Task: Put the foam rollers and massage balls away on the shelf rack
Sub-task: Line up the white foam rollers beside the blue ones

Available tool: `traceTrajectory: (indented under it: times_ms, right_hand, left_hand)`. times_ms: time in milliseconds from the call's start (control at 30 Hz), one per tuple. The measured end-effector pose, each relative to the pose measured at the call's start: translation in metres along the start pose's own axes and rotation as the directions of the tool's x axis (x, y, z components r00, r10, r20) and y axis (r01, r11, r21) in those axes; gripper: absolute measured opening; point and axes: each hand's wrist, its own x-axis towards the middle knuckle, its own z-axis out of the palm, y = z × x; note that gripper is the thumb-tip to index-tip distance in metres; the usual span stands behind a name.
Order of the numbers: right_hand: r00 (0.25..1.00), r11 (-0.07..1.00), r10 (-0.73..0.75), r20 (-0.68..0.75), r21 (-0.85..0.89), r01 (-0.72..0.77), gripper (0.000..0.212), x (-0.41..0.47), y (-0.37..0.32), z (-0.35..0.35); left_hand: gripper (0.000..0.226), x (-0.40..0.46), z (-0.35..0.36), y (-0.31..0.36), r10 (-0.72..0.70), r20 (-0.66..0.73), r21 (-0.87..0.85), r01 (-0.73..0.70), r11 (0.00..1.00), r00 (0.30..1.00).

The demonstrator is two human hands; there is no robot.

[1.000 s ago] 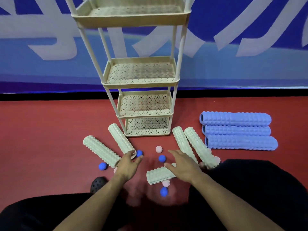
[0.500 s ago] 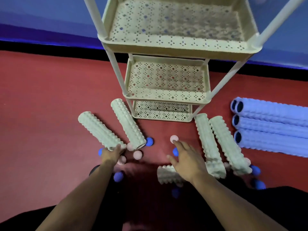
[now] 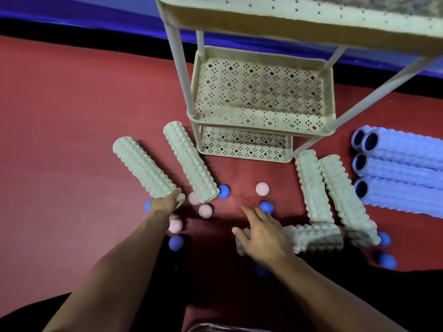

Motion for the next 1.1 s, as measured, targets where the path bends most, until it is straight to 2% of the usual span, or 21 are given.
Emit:
traceTrajectory:
  times_ms: [67, 133, 200, 300, 433, 500, 667, 767, 833, 933, 1033, 1100]
  right_hand:
    - [1.0, 1.0, -0.012, -0.019, 0.009, 0.012, 0.068, -0.005, -0.007, -0.007]
    - [0.999, 0.999, -0.029, -0.04, 0.019, 0.03, 0.068, -0.012, -0.014, -0.016]
    - [0.997, 0.998, -0.053, -0.063, 0.026, 0.055, 0.068, -0.023, -0.024, -0.026]
    - [0.992, 0.996, -0.083, -0.094, 0.036, 0.087, 0.068, -0.042, -0.036, -0.044]
    - [0.976, 0.991, -0.131, -0.176, 0.02, 0.136, 0.068, -0.07, -0.049, -0.069]
    - [0.967, 0.988, -0.143, -0.212, 0.026, 0.152, 0.068, -0.088, -0.055, -0.083]
    - [0.939, 0.976, -0.197, -0.281, 0.039, 0.216, 0.071, -0.128, -0.07, -0.114]
    - [0.918, 0.966, -0.233, -0.32, 0.035, 0.258, 0.071, -0.151, -0.079, -0.135]
    - [0.895, 0.956, -0.255, -0.366, 0.041, 0.289, 0.07, -0.17, -0.084, -0.151]
    - [0.858, 0.943, -0.274, -0.435, 0.053, 0.328, 0.071, -0.196, -0.088, -0.174]
    - [0.839, 0.911, -0.287, -0.463, 0.14, 0.388, 0.077, -0.217, -0.09, -0.196]
    - [0.822, 0.861, -0.297, -0.486, 0.237, 0.451, 0.085, -0.229, -0.09, -0.208]
  left_hand:
    - [0.038, -0.008, -0.013, 0.008, -0.009, 0.039, -0.045, 0.011, 0.999, 0.999]
    - [0.038, -0.013, -0.032, 0.014, -0.029, 0.102, -0.093, 0.039, 0.995, 0.994]
    - [0.033, -0.024, -0.056, 0.022, -0.014, 0.109, -0.095, 0.024, 0.995, 0.994]
    - [0.037, -0.055, -0.094, 0.033, 0.025, 0.04, -0.056, -0.023, 0.998, 0.999]
    - [0.035, -0.1, -0.148, 0.051, 0.219, -0.064, 0.136, -0.209, 0.968, 0.974]
    - [0.04, -0.131, -0.174, 0.066, 0.344, -0.102, 0.259, -0.309, 0.915, 0.934]
    - [0.076, -0.2, -0.222, 0.095, 0.603, -0.149, 0.511, -0.461, 0.726, 0.784]
    - [0.069, -0.258, -0.237, 0.107, 0.743, -0.156, 0.52, -0.585, 0.622, 0.651]
    - [0.061, -0.295, -0.242, 0.11, 0.805, -0.161, 0.479, -0.668, 0.57, 0.572]
    - [0.066, -0.345, -0.243, 0.112, 0.874, -0.131, 0.3, -0.821, 0.485, 0.468]
    - [0.055, -0.399, -0.23, 0.117, 0.915, -0.078, -0.011, -0.918, 0.396, 0.396]
    - [0.056, -0.436, -0.214, 0.123, 0.936, -0.02, -0.206, -0.917, 0.341, 0.352]
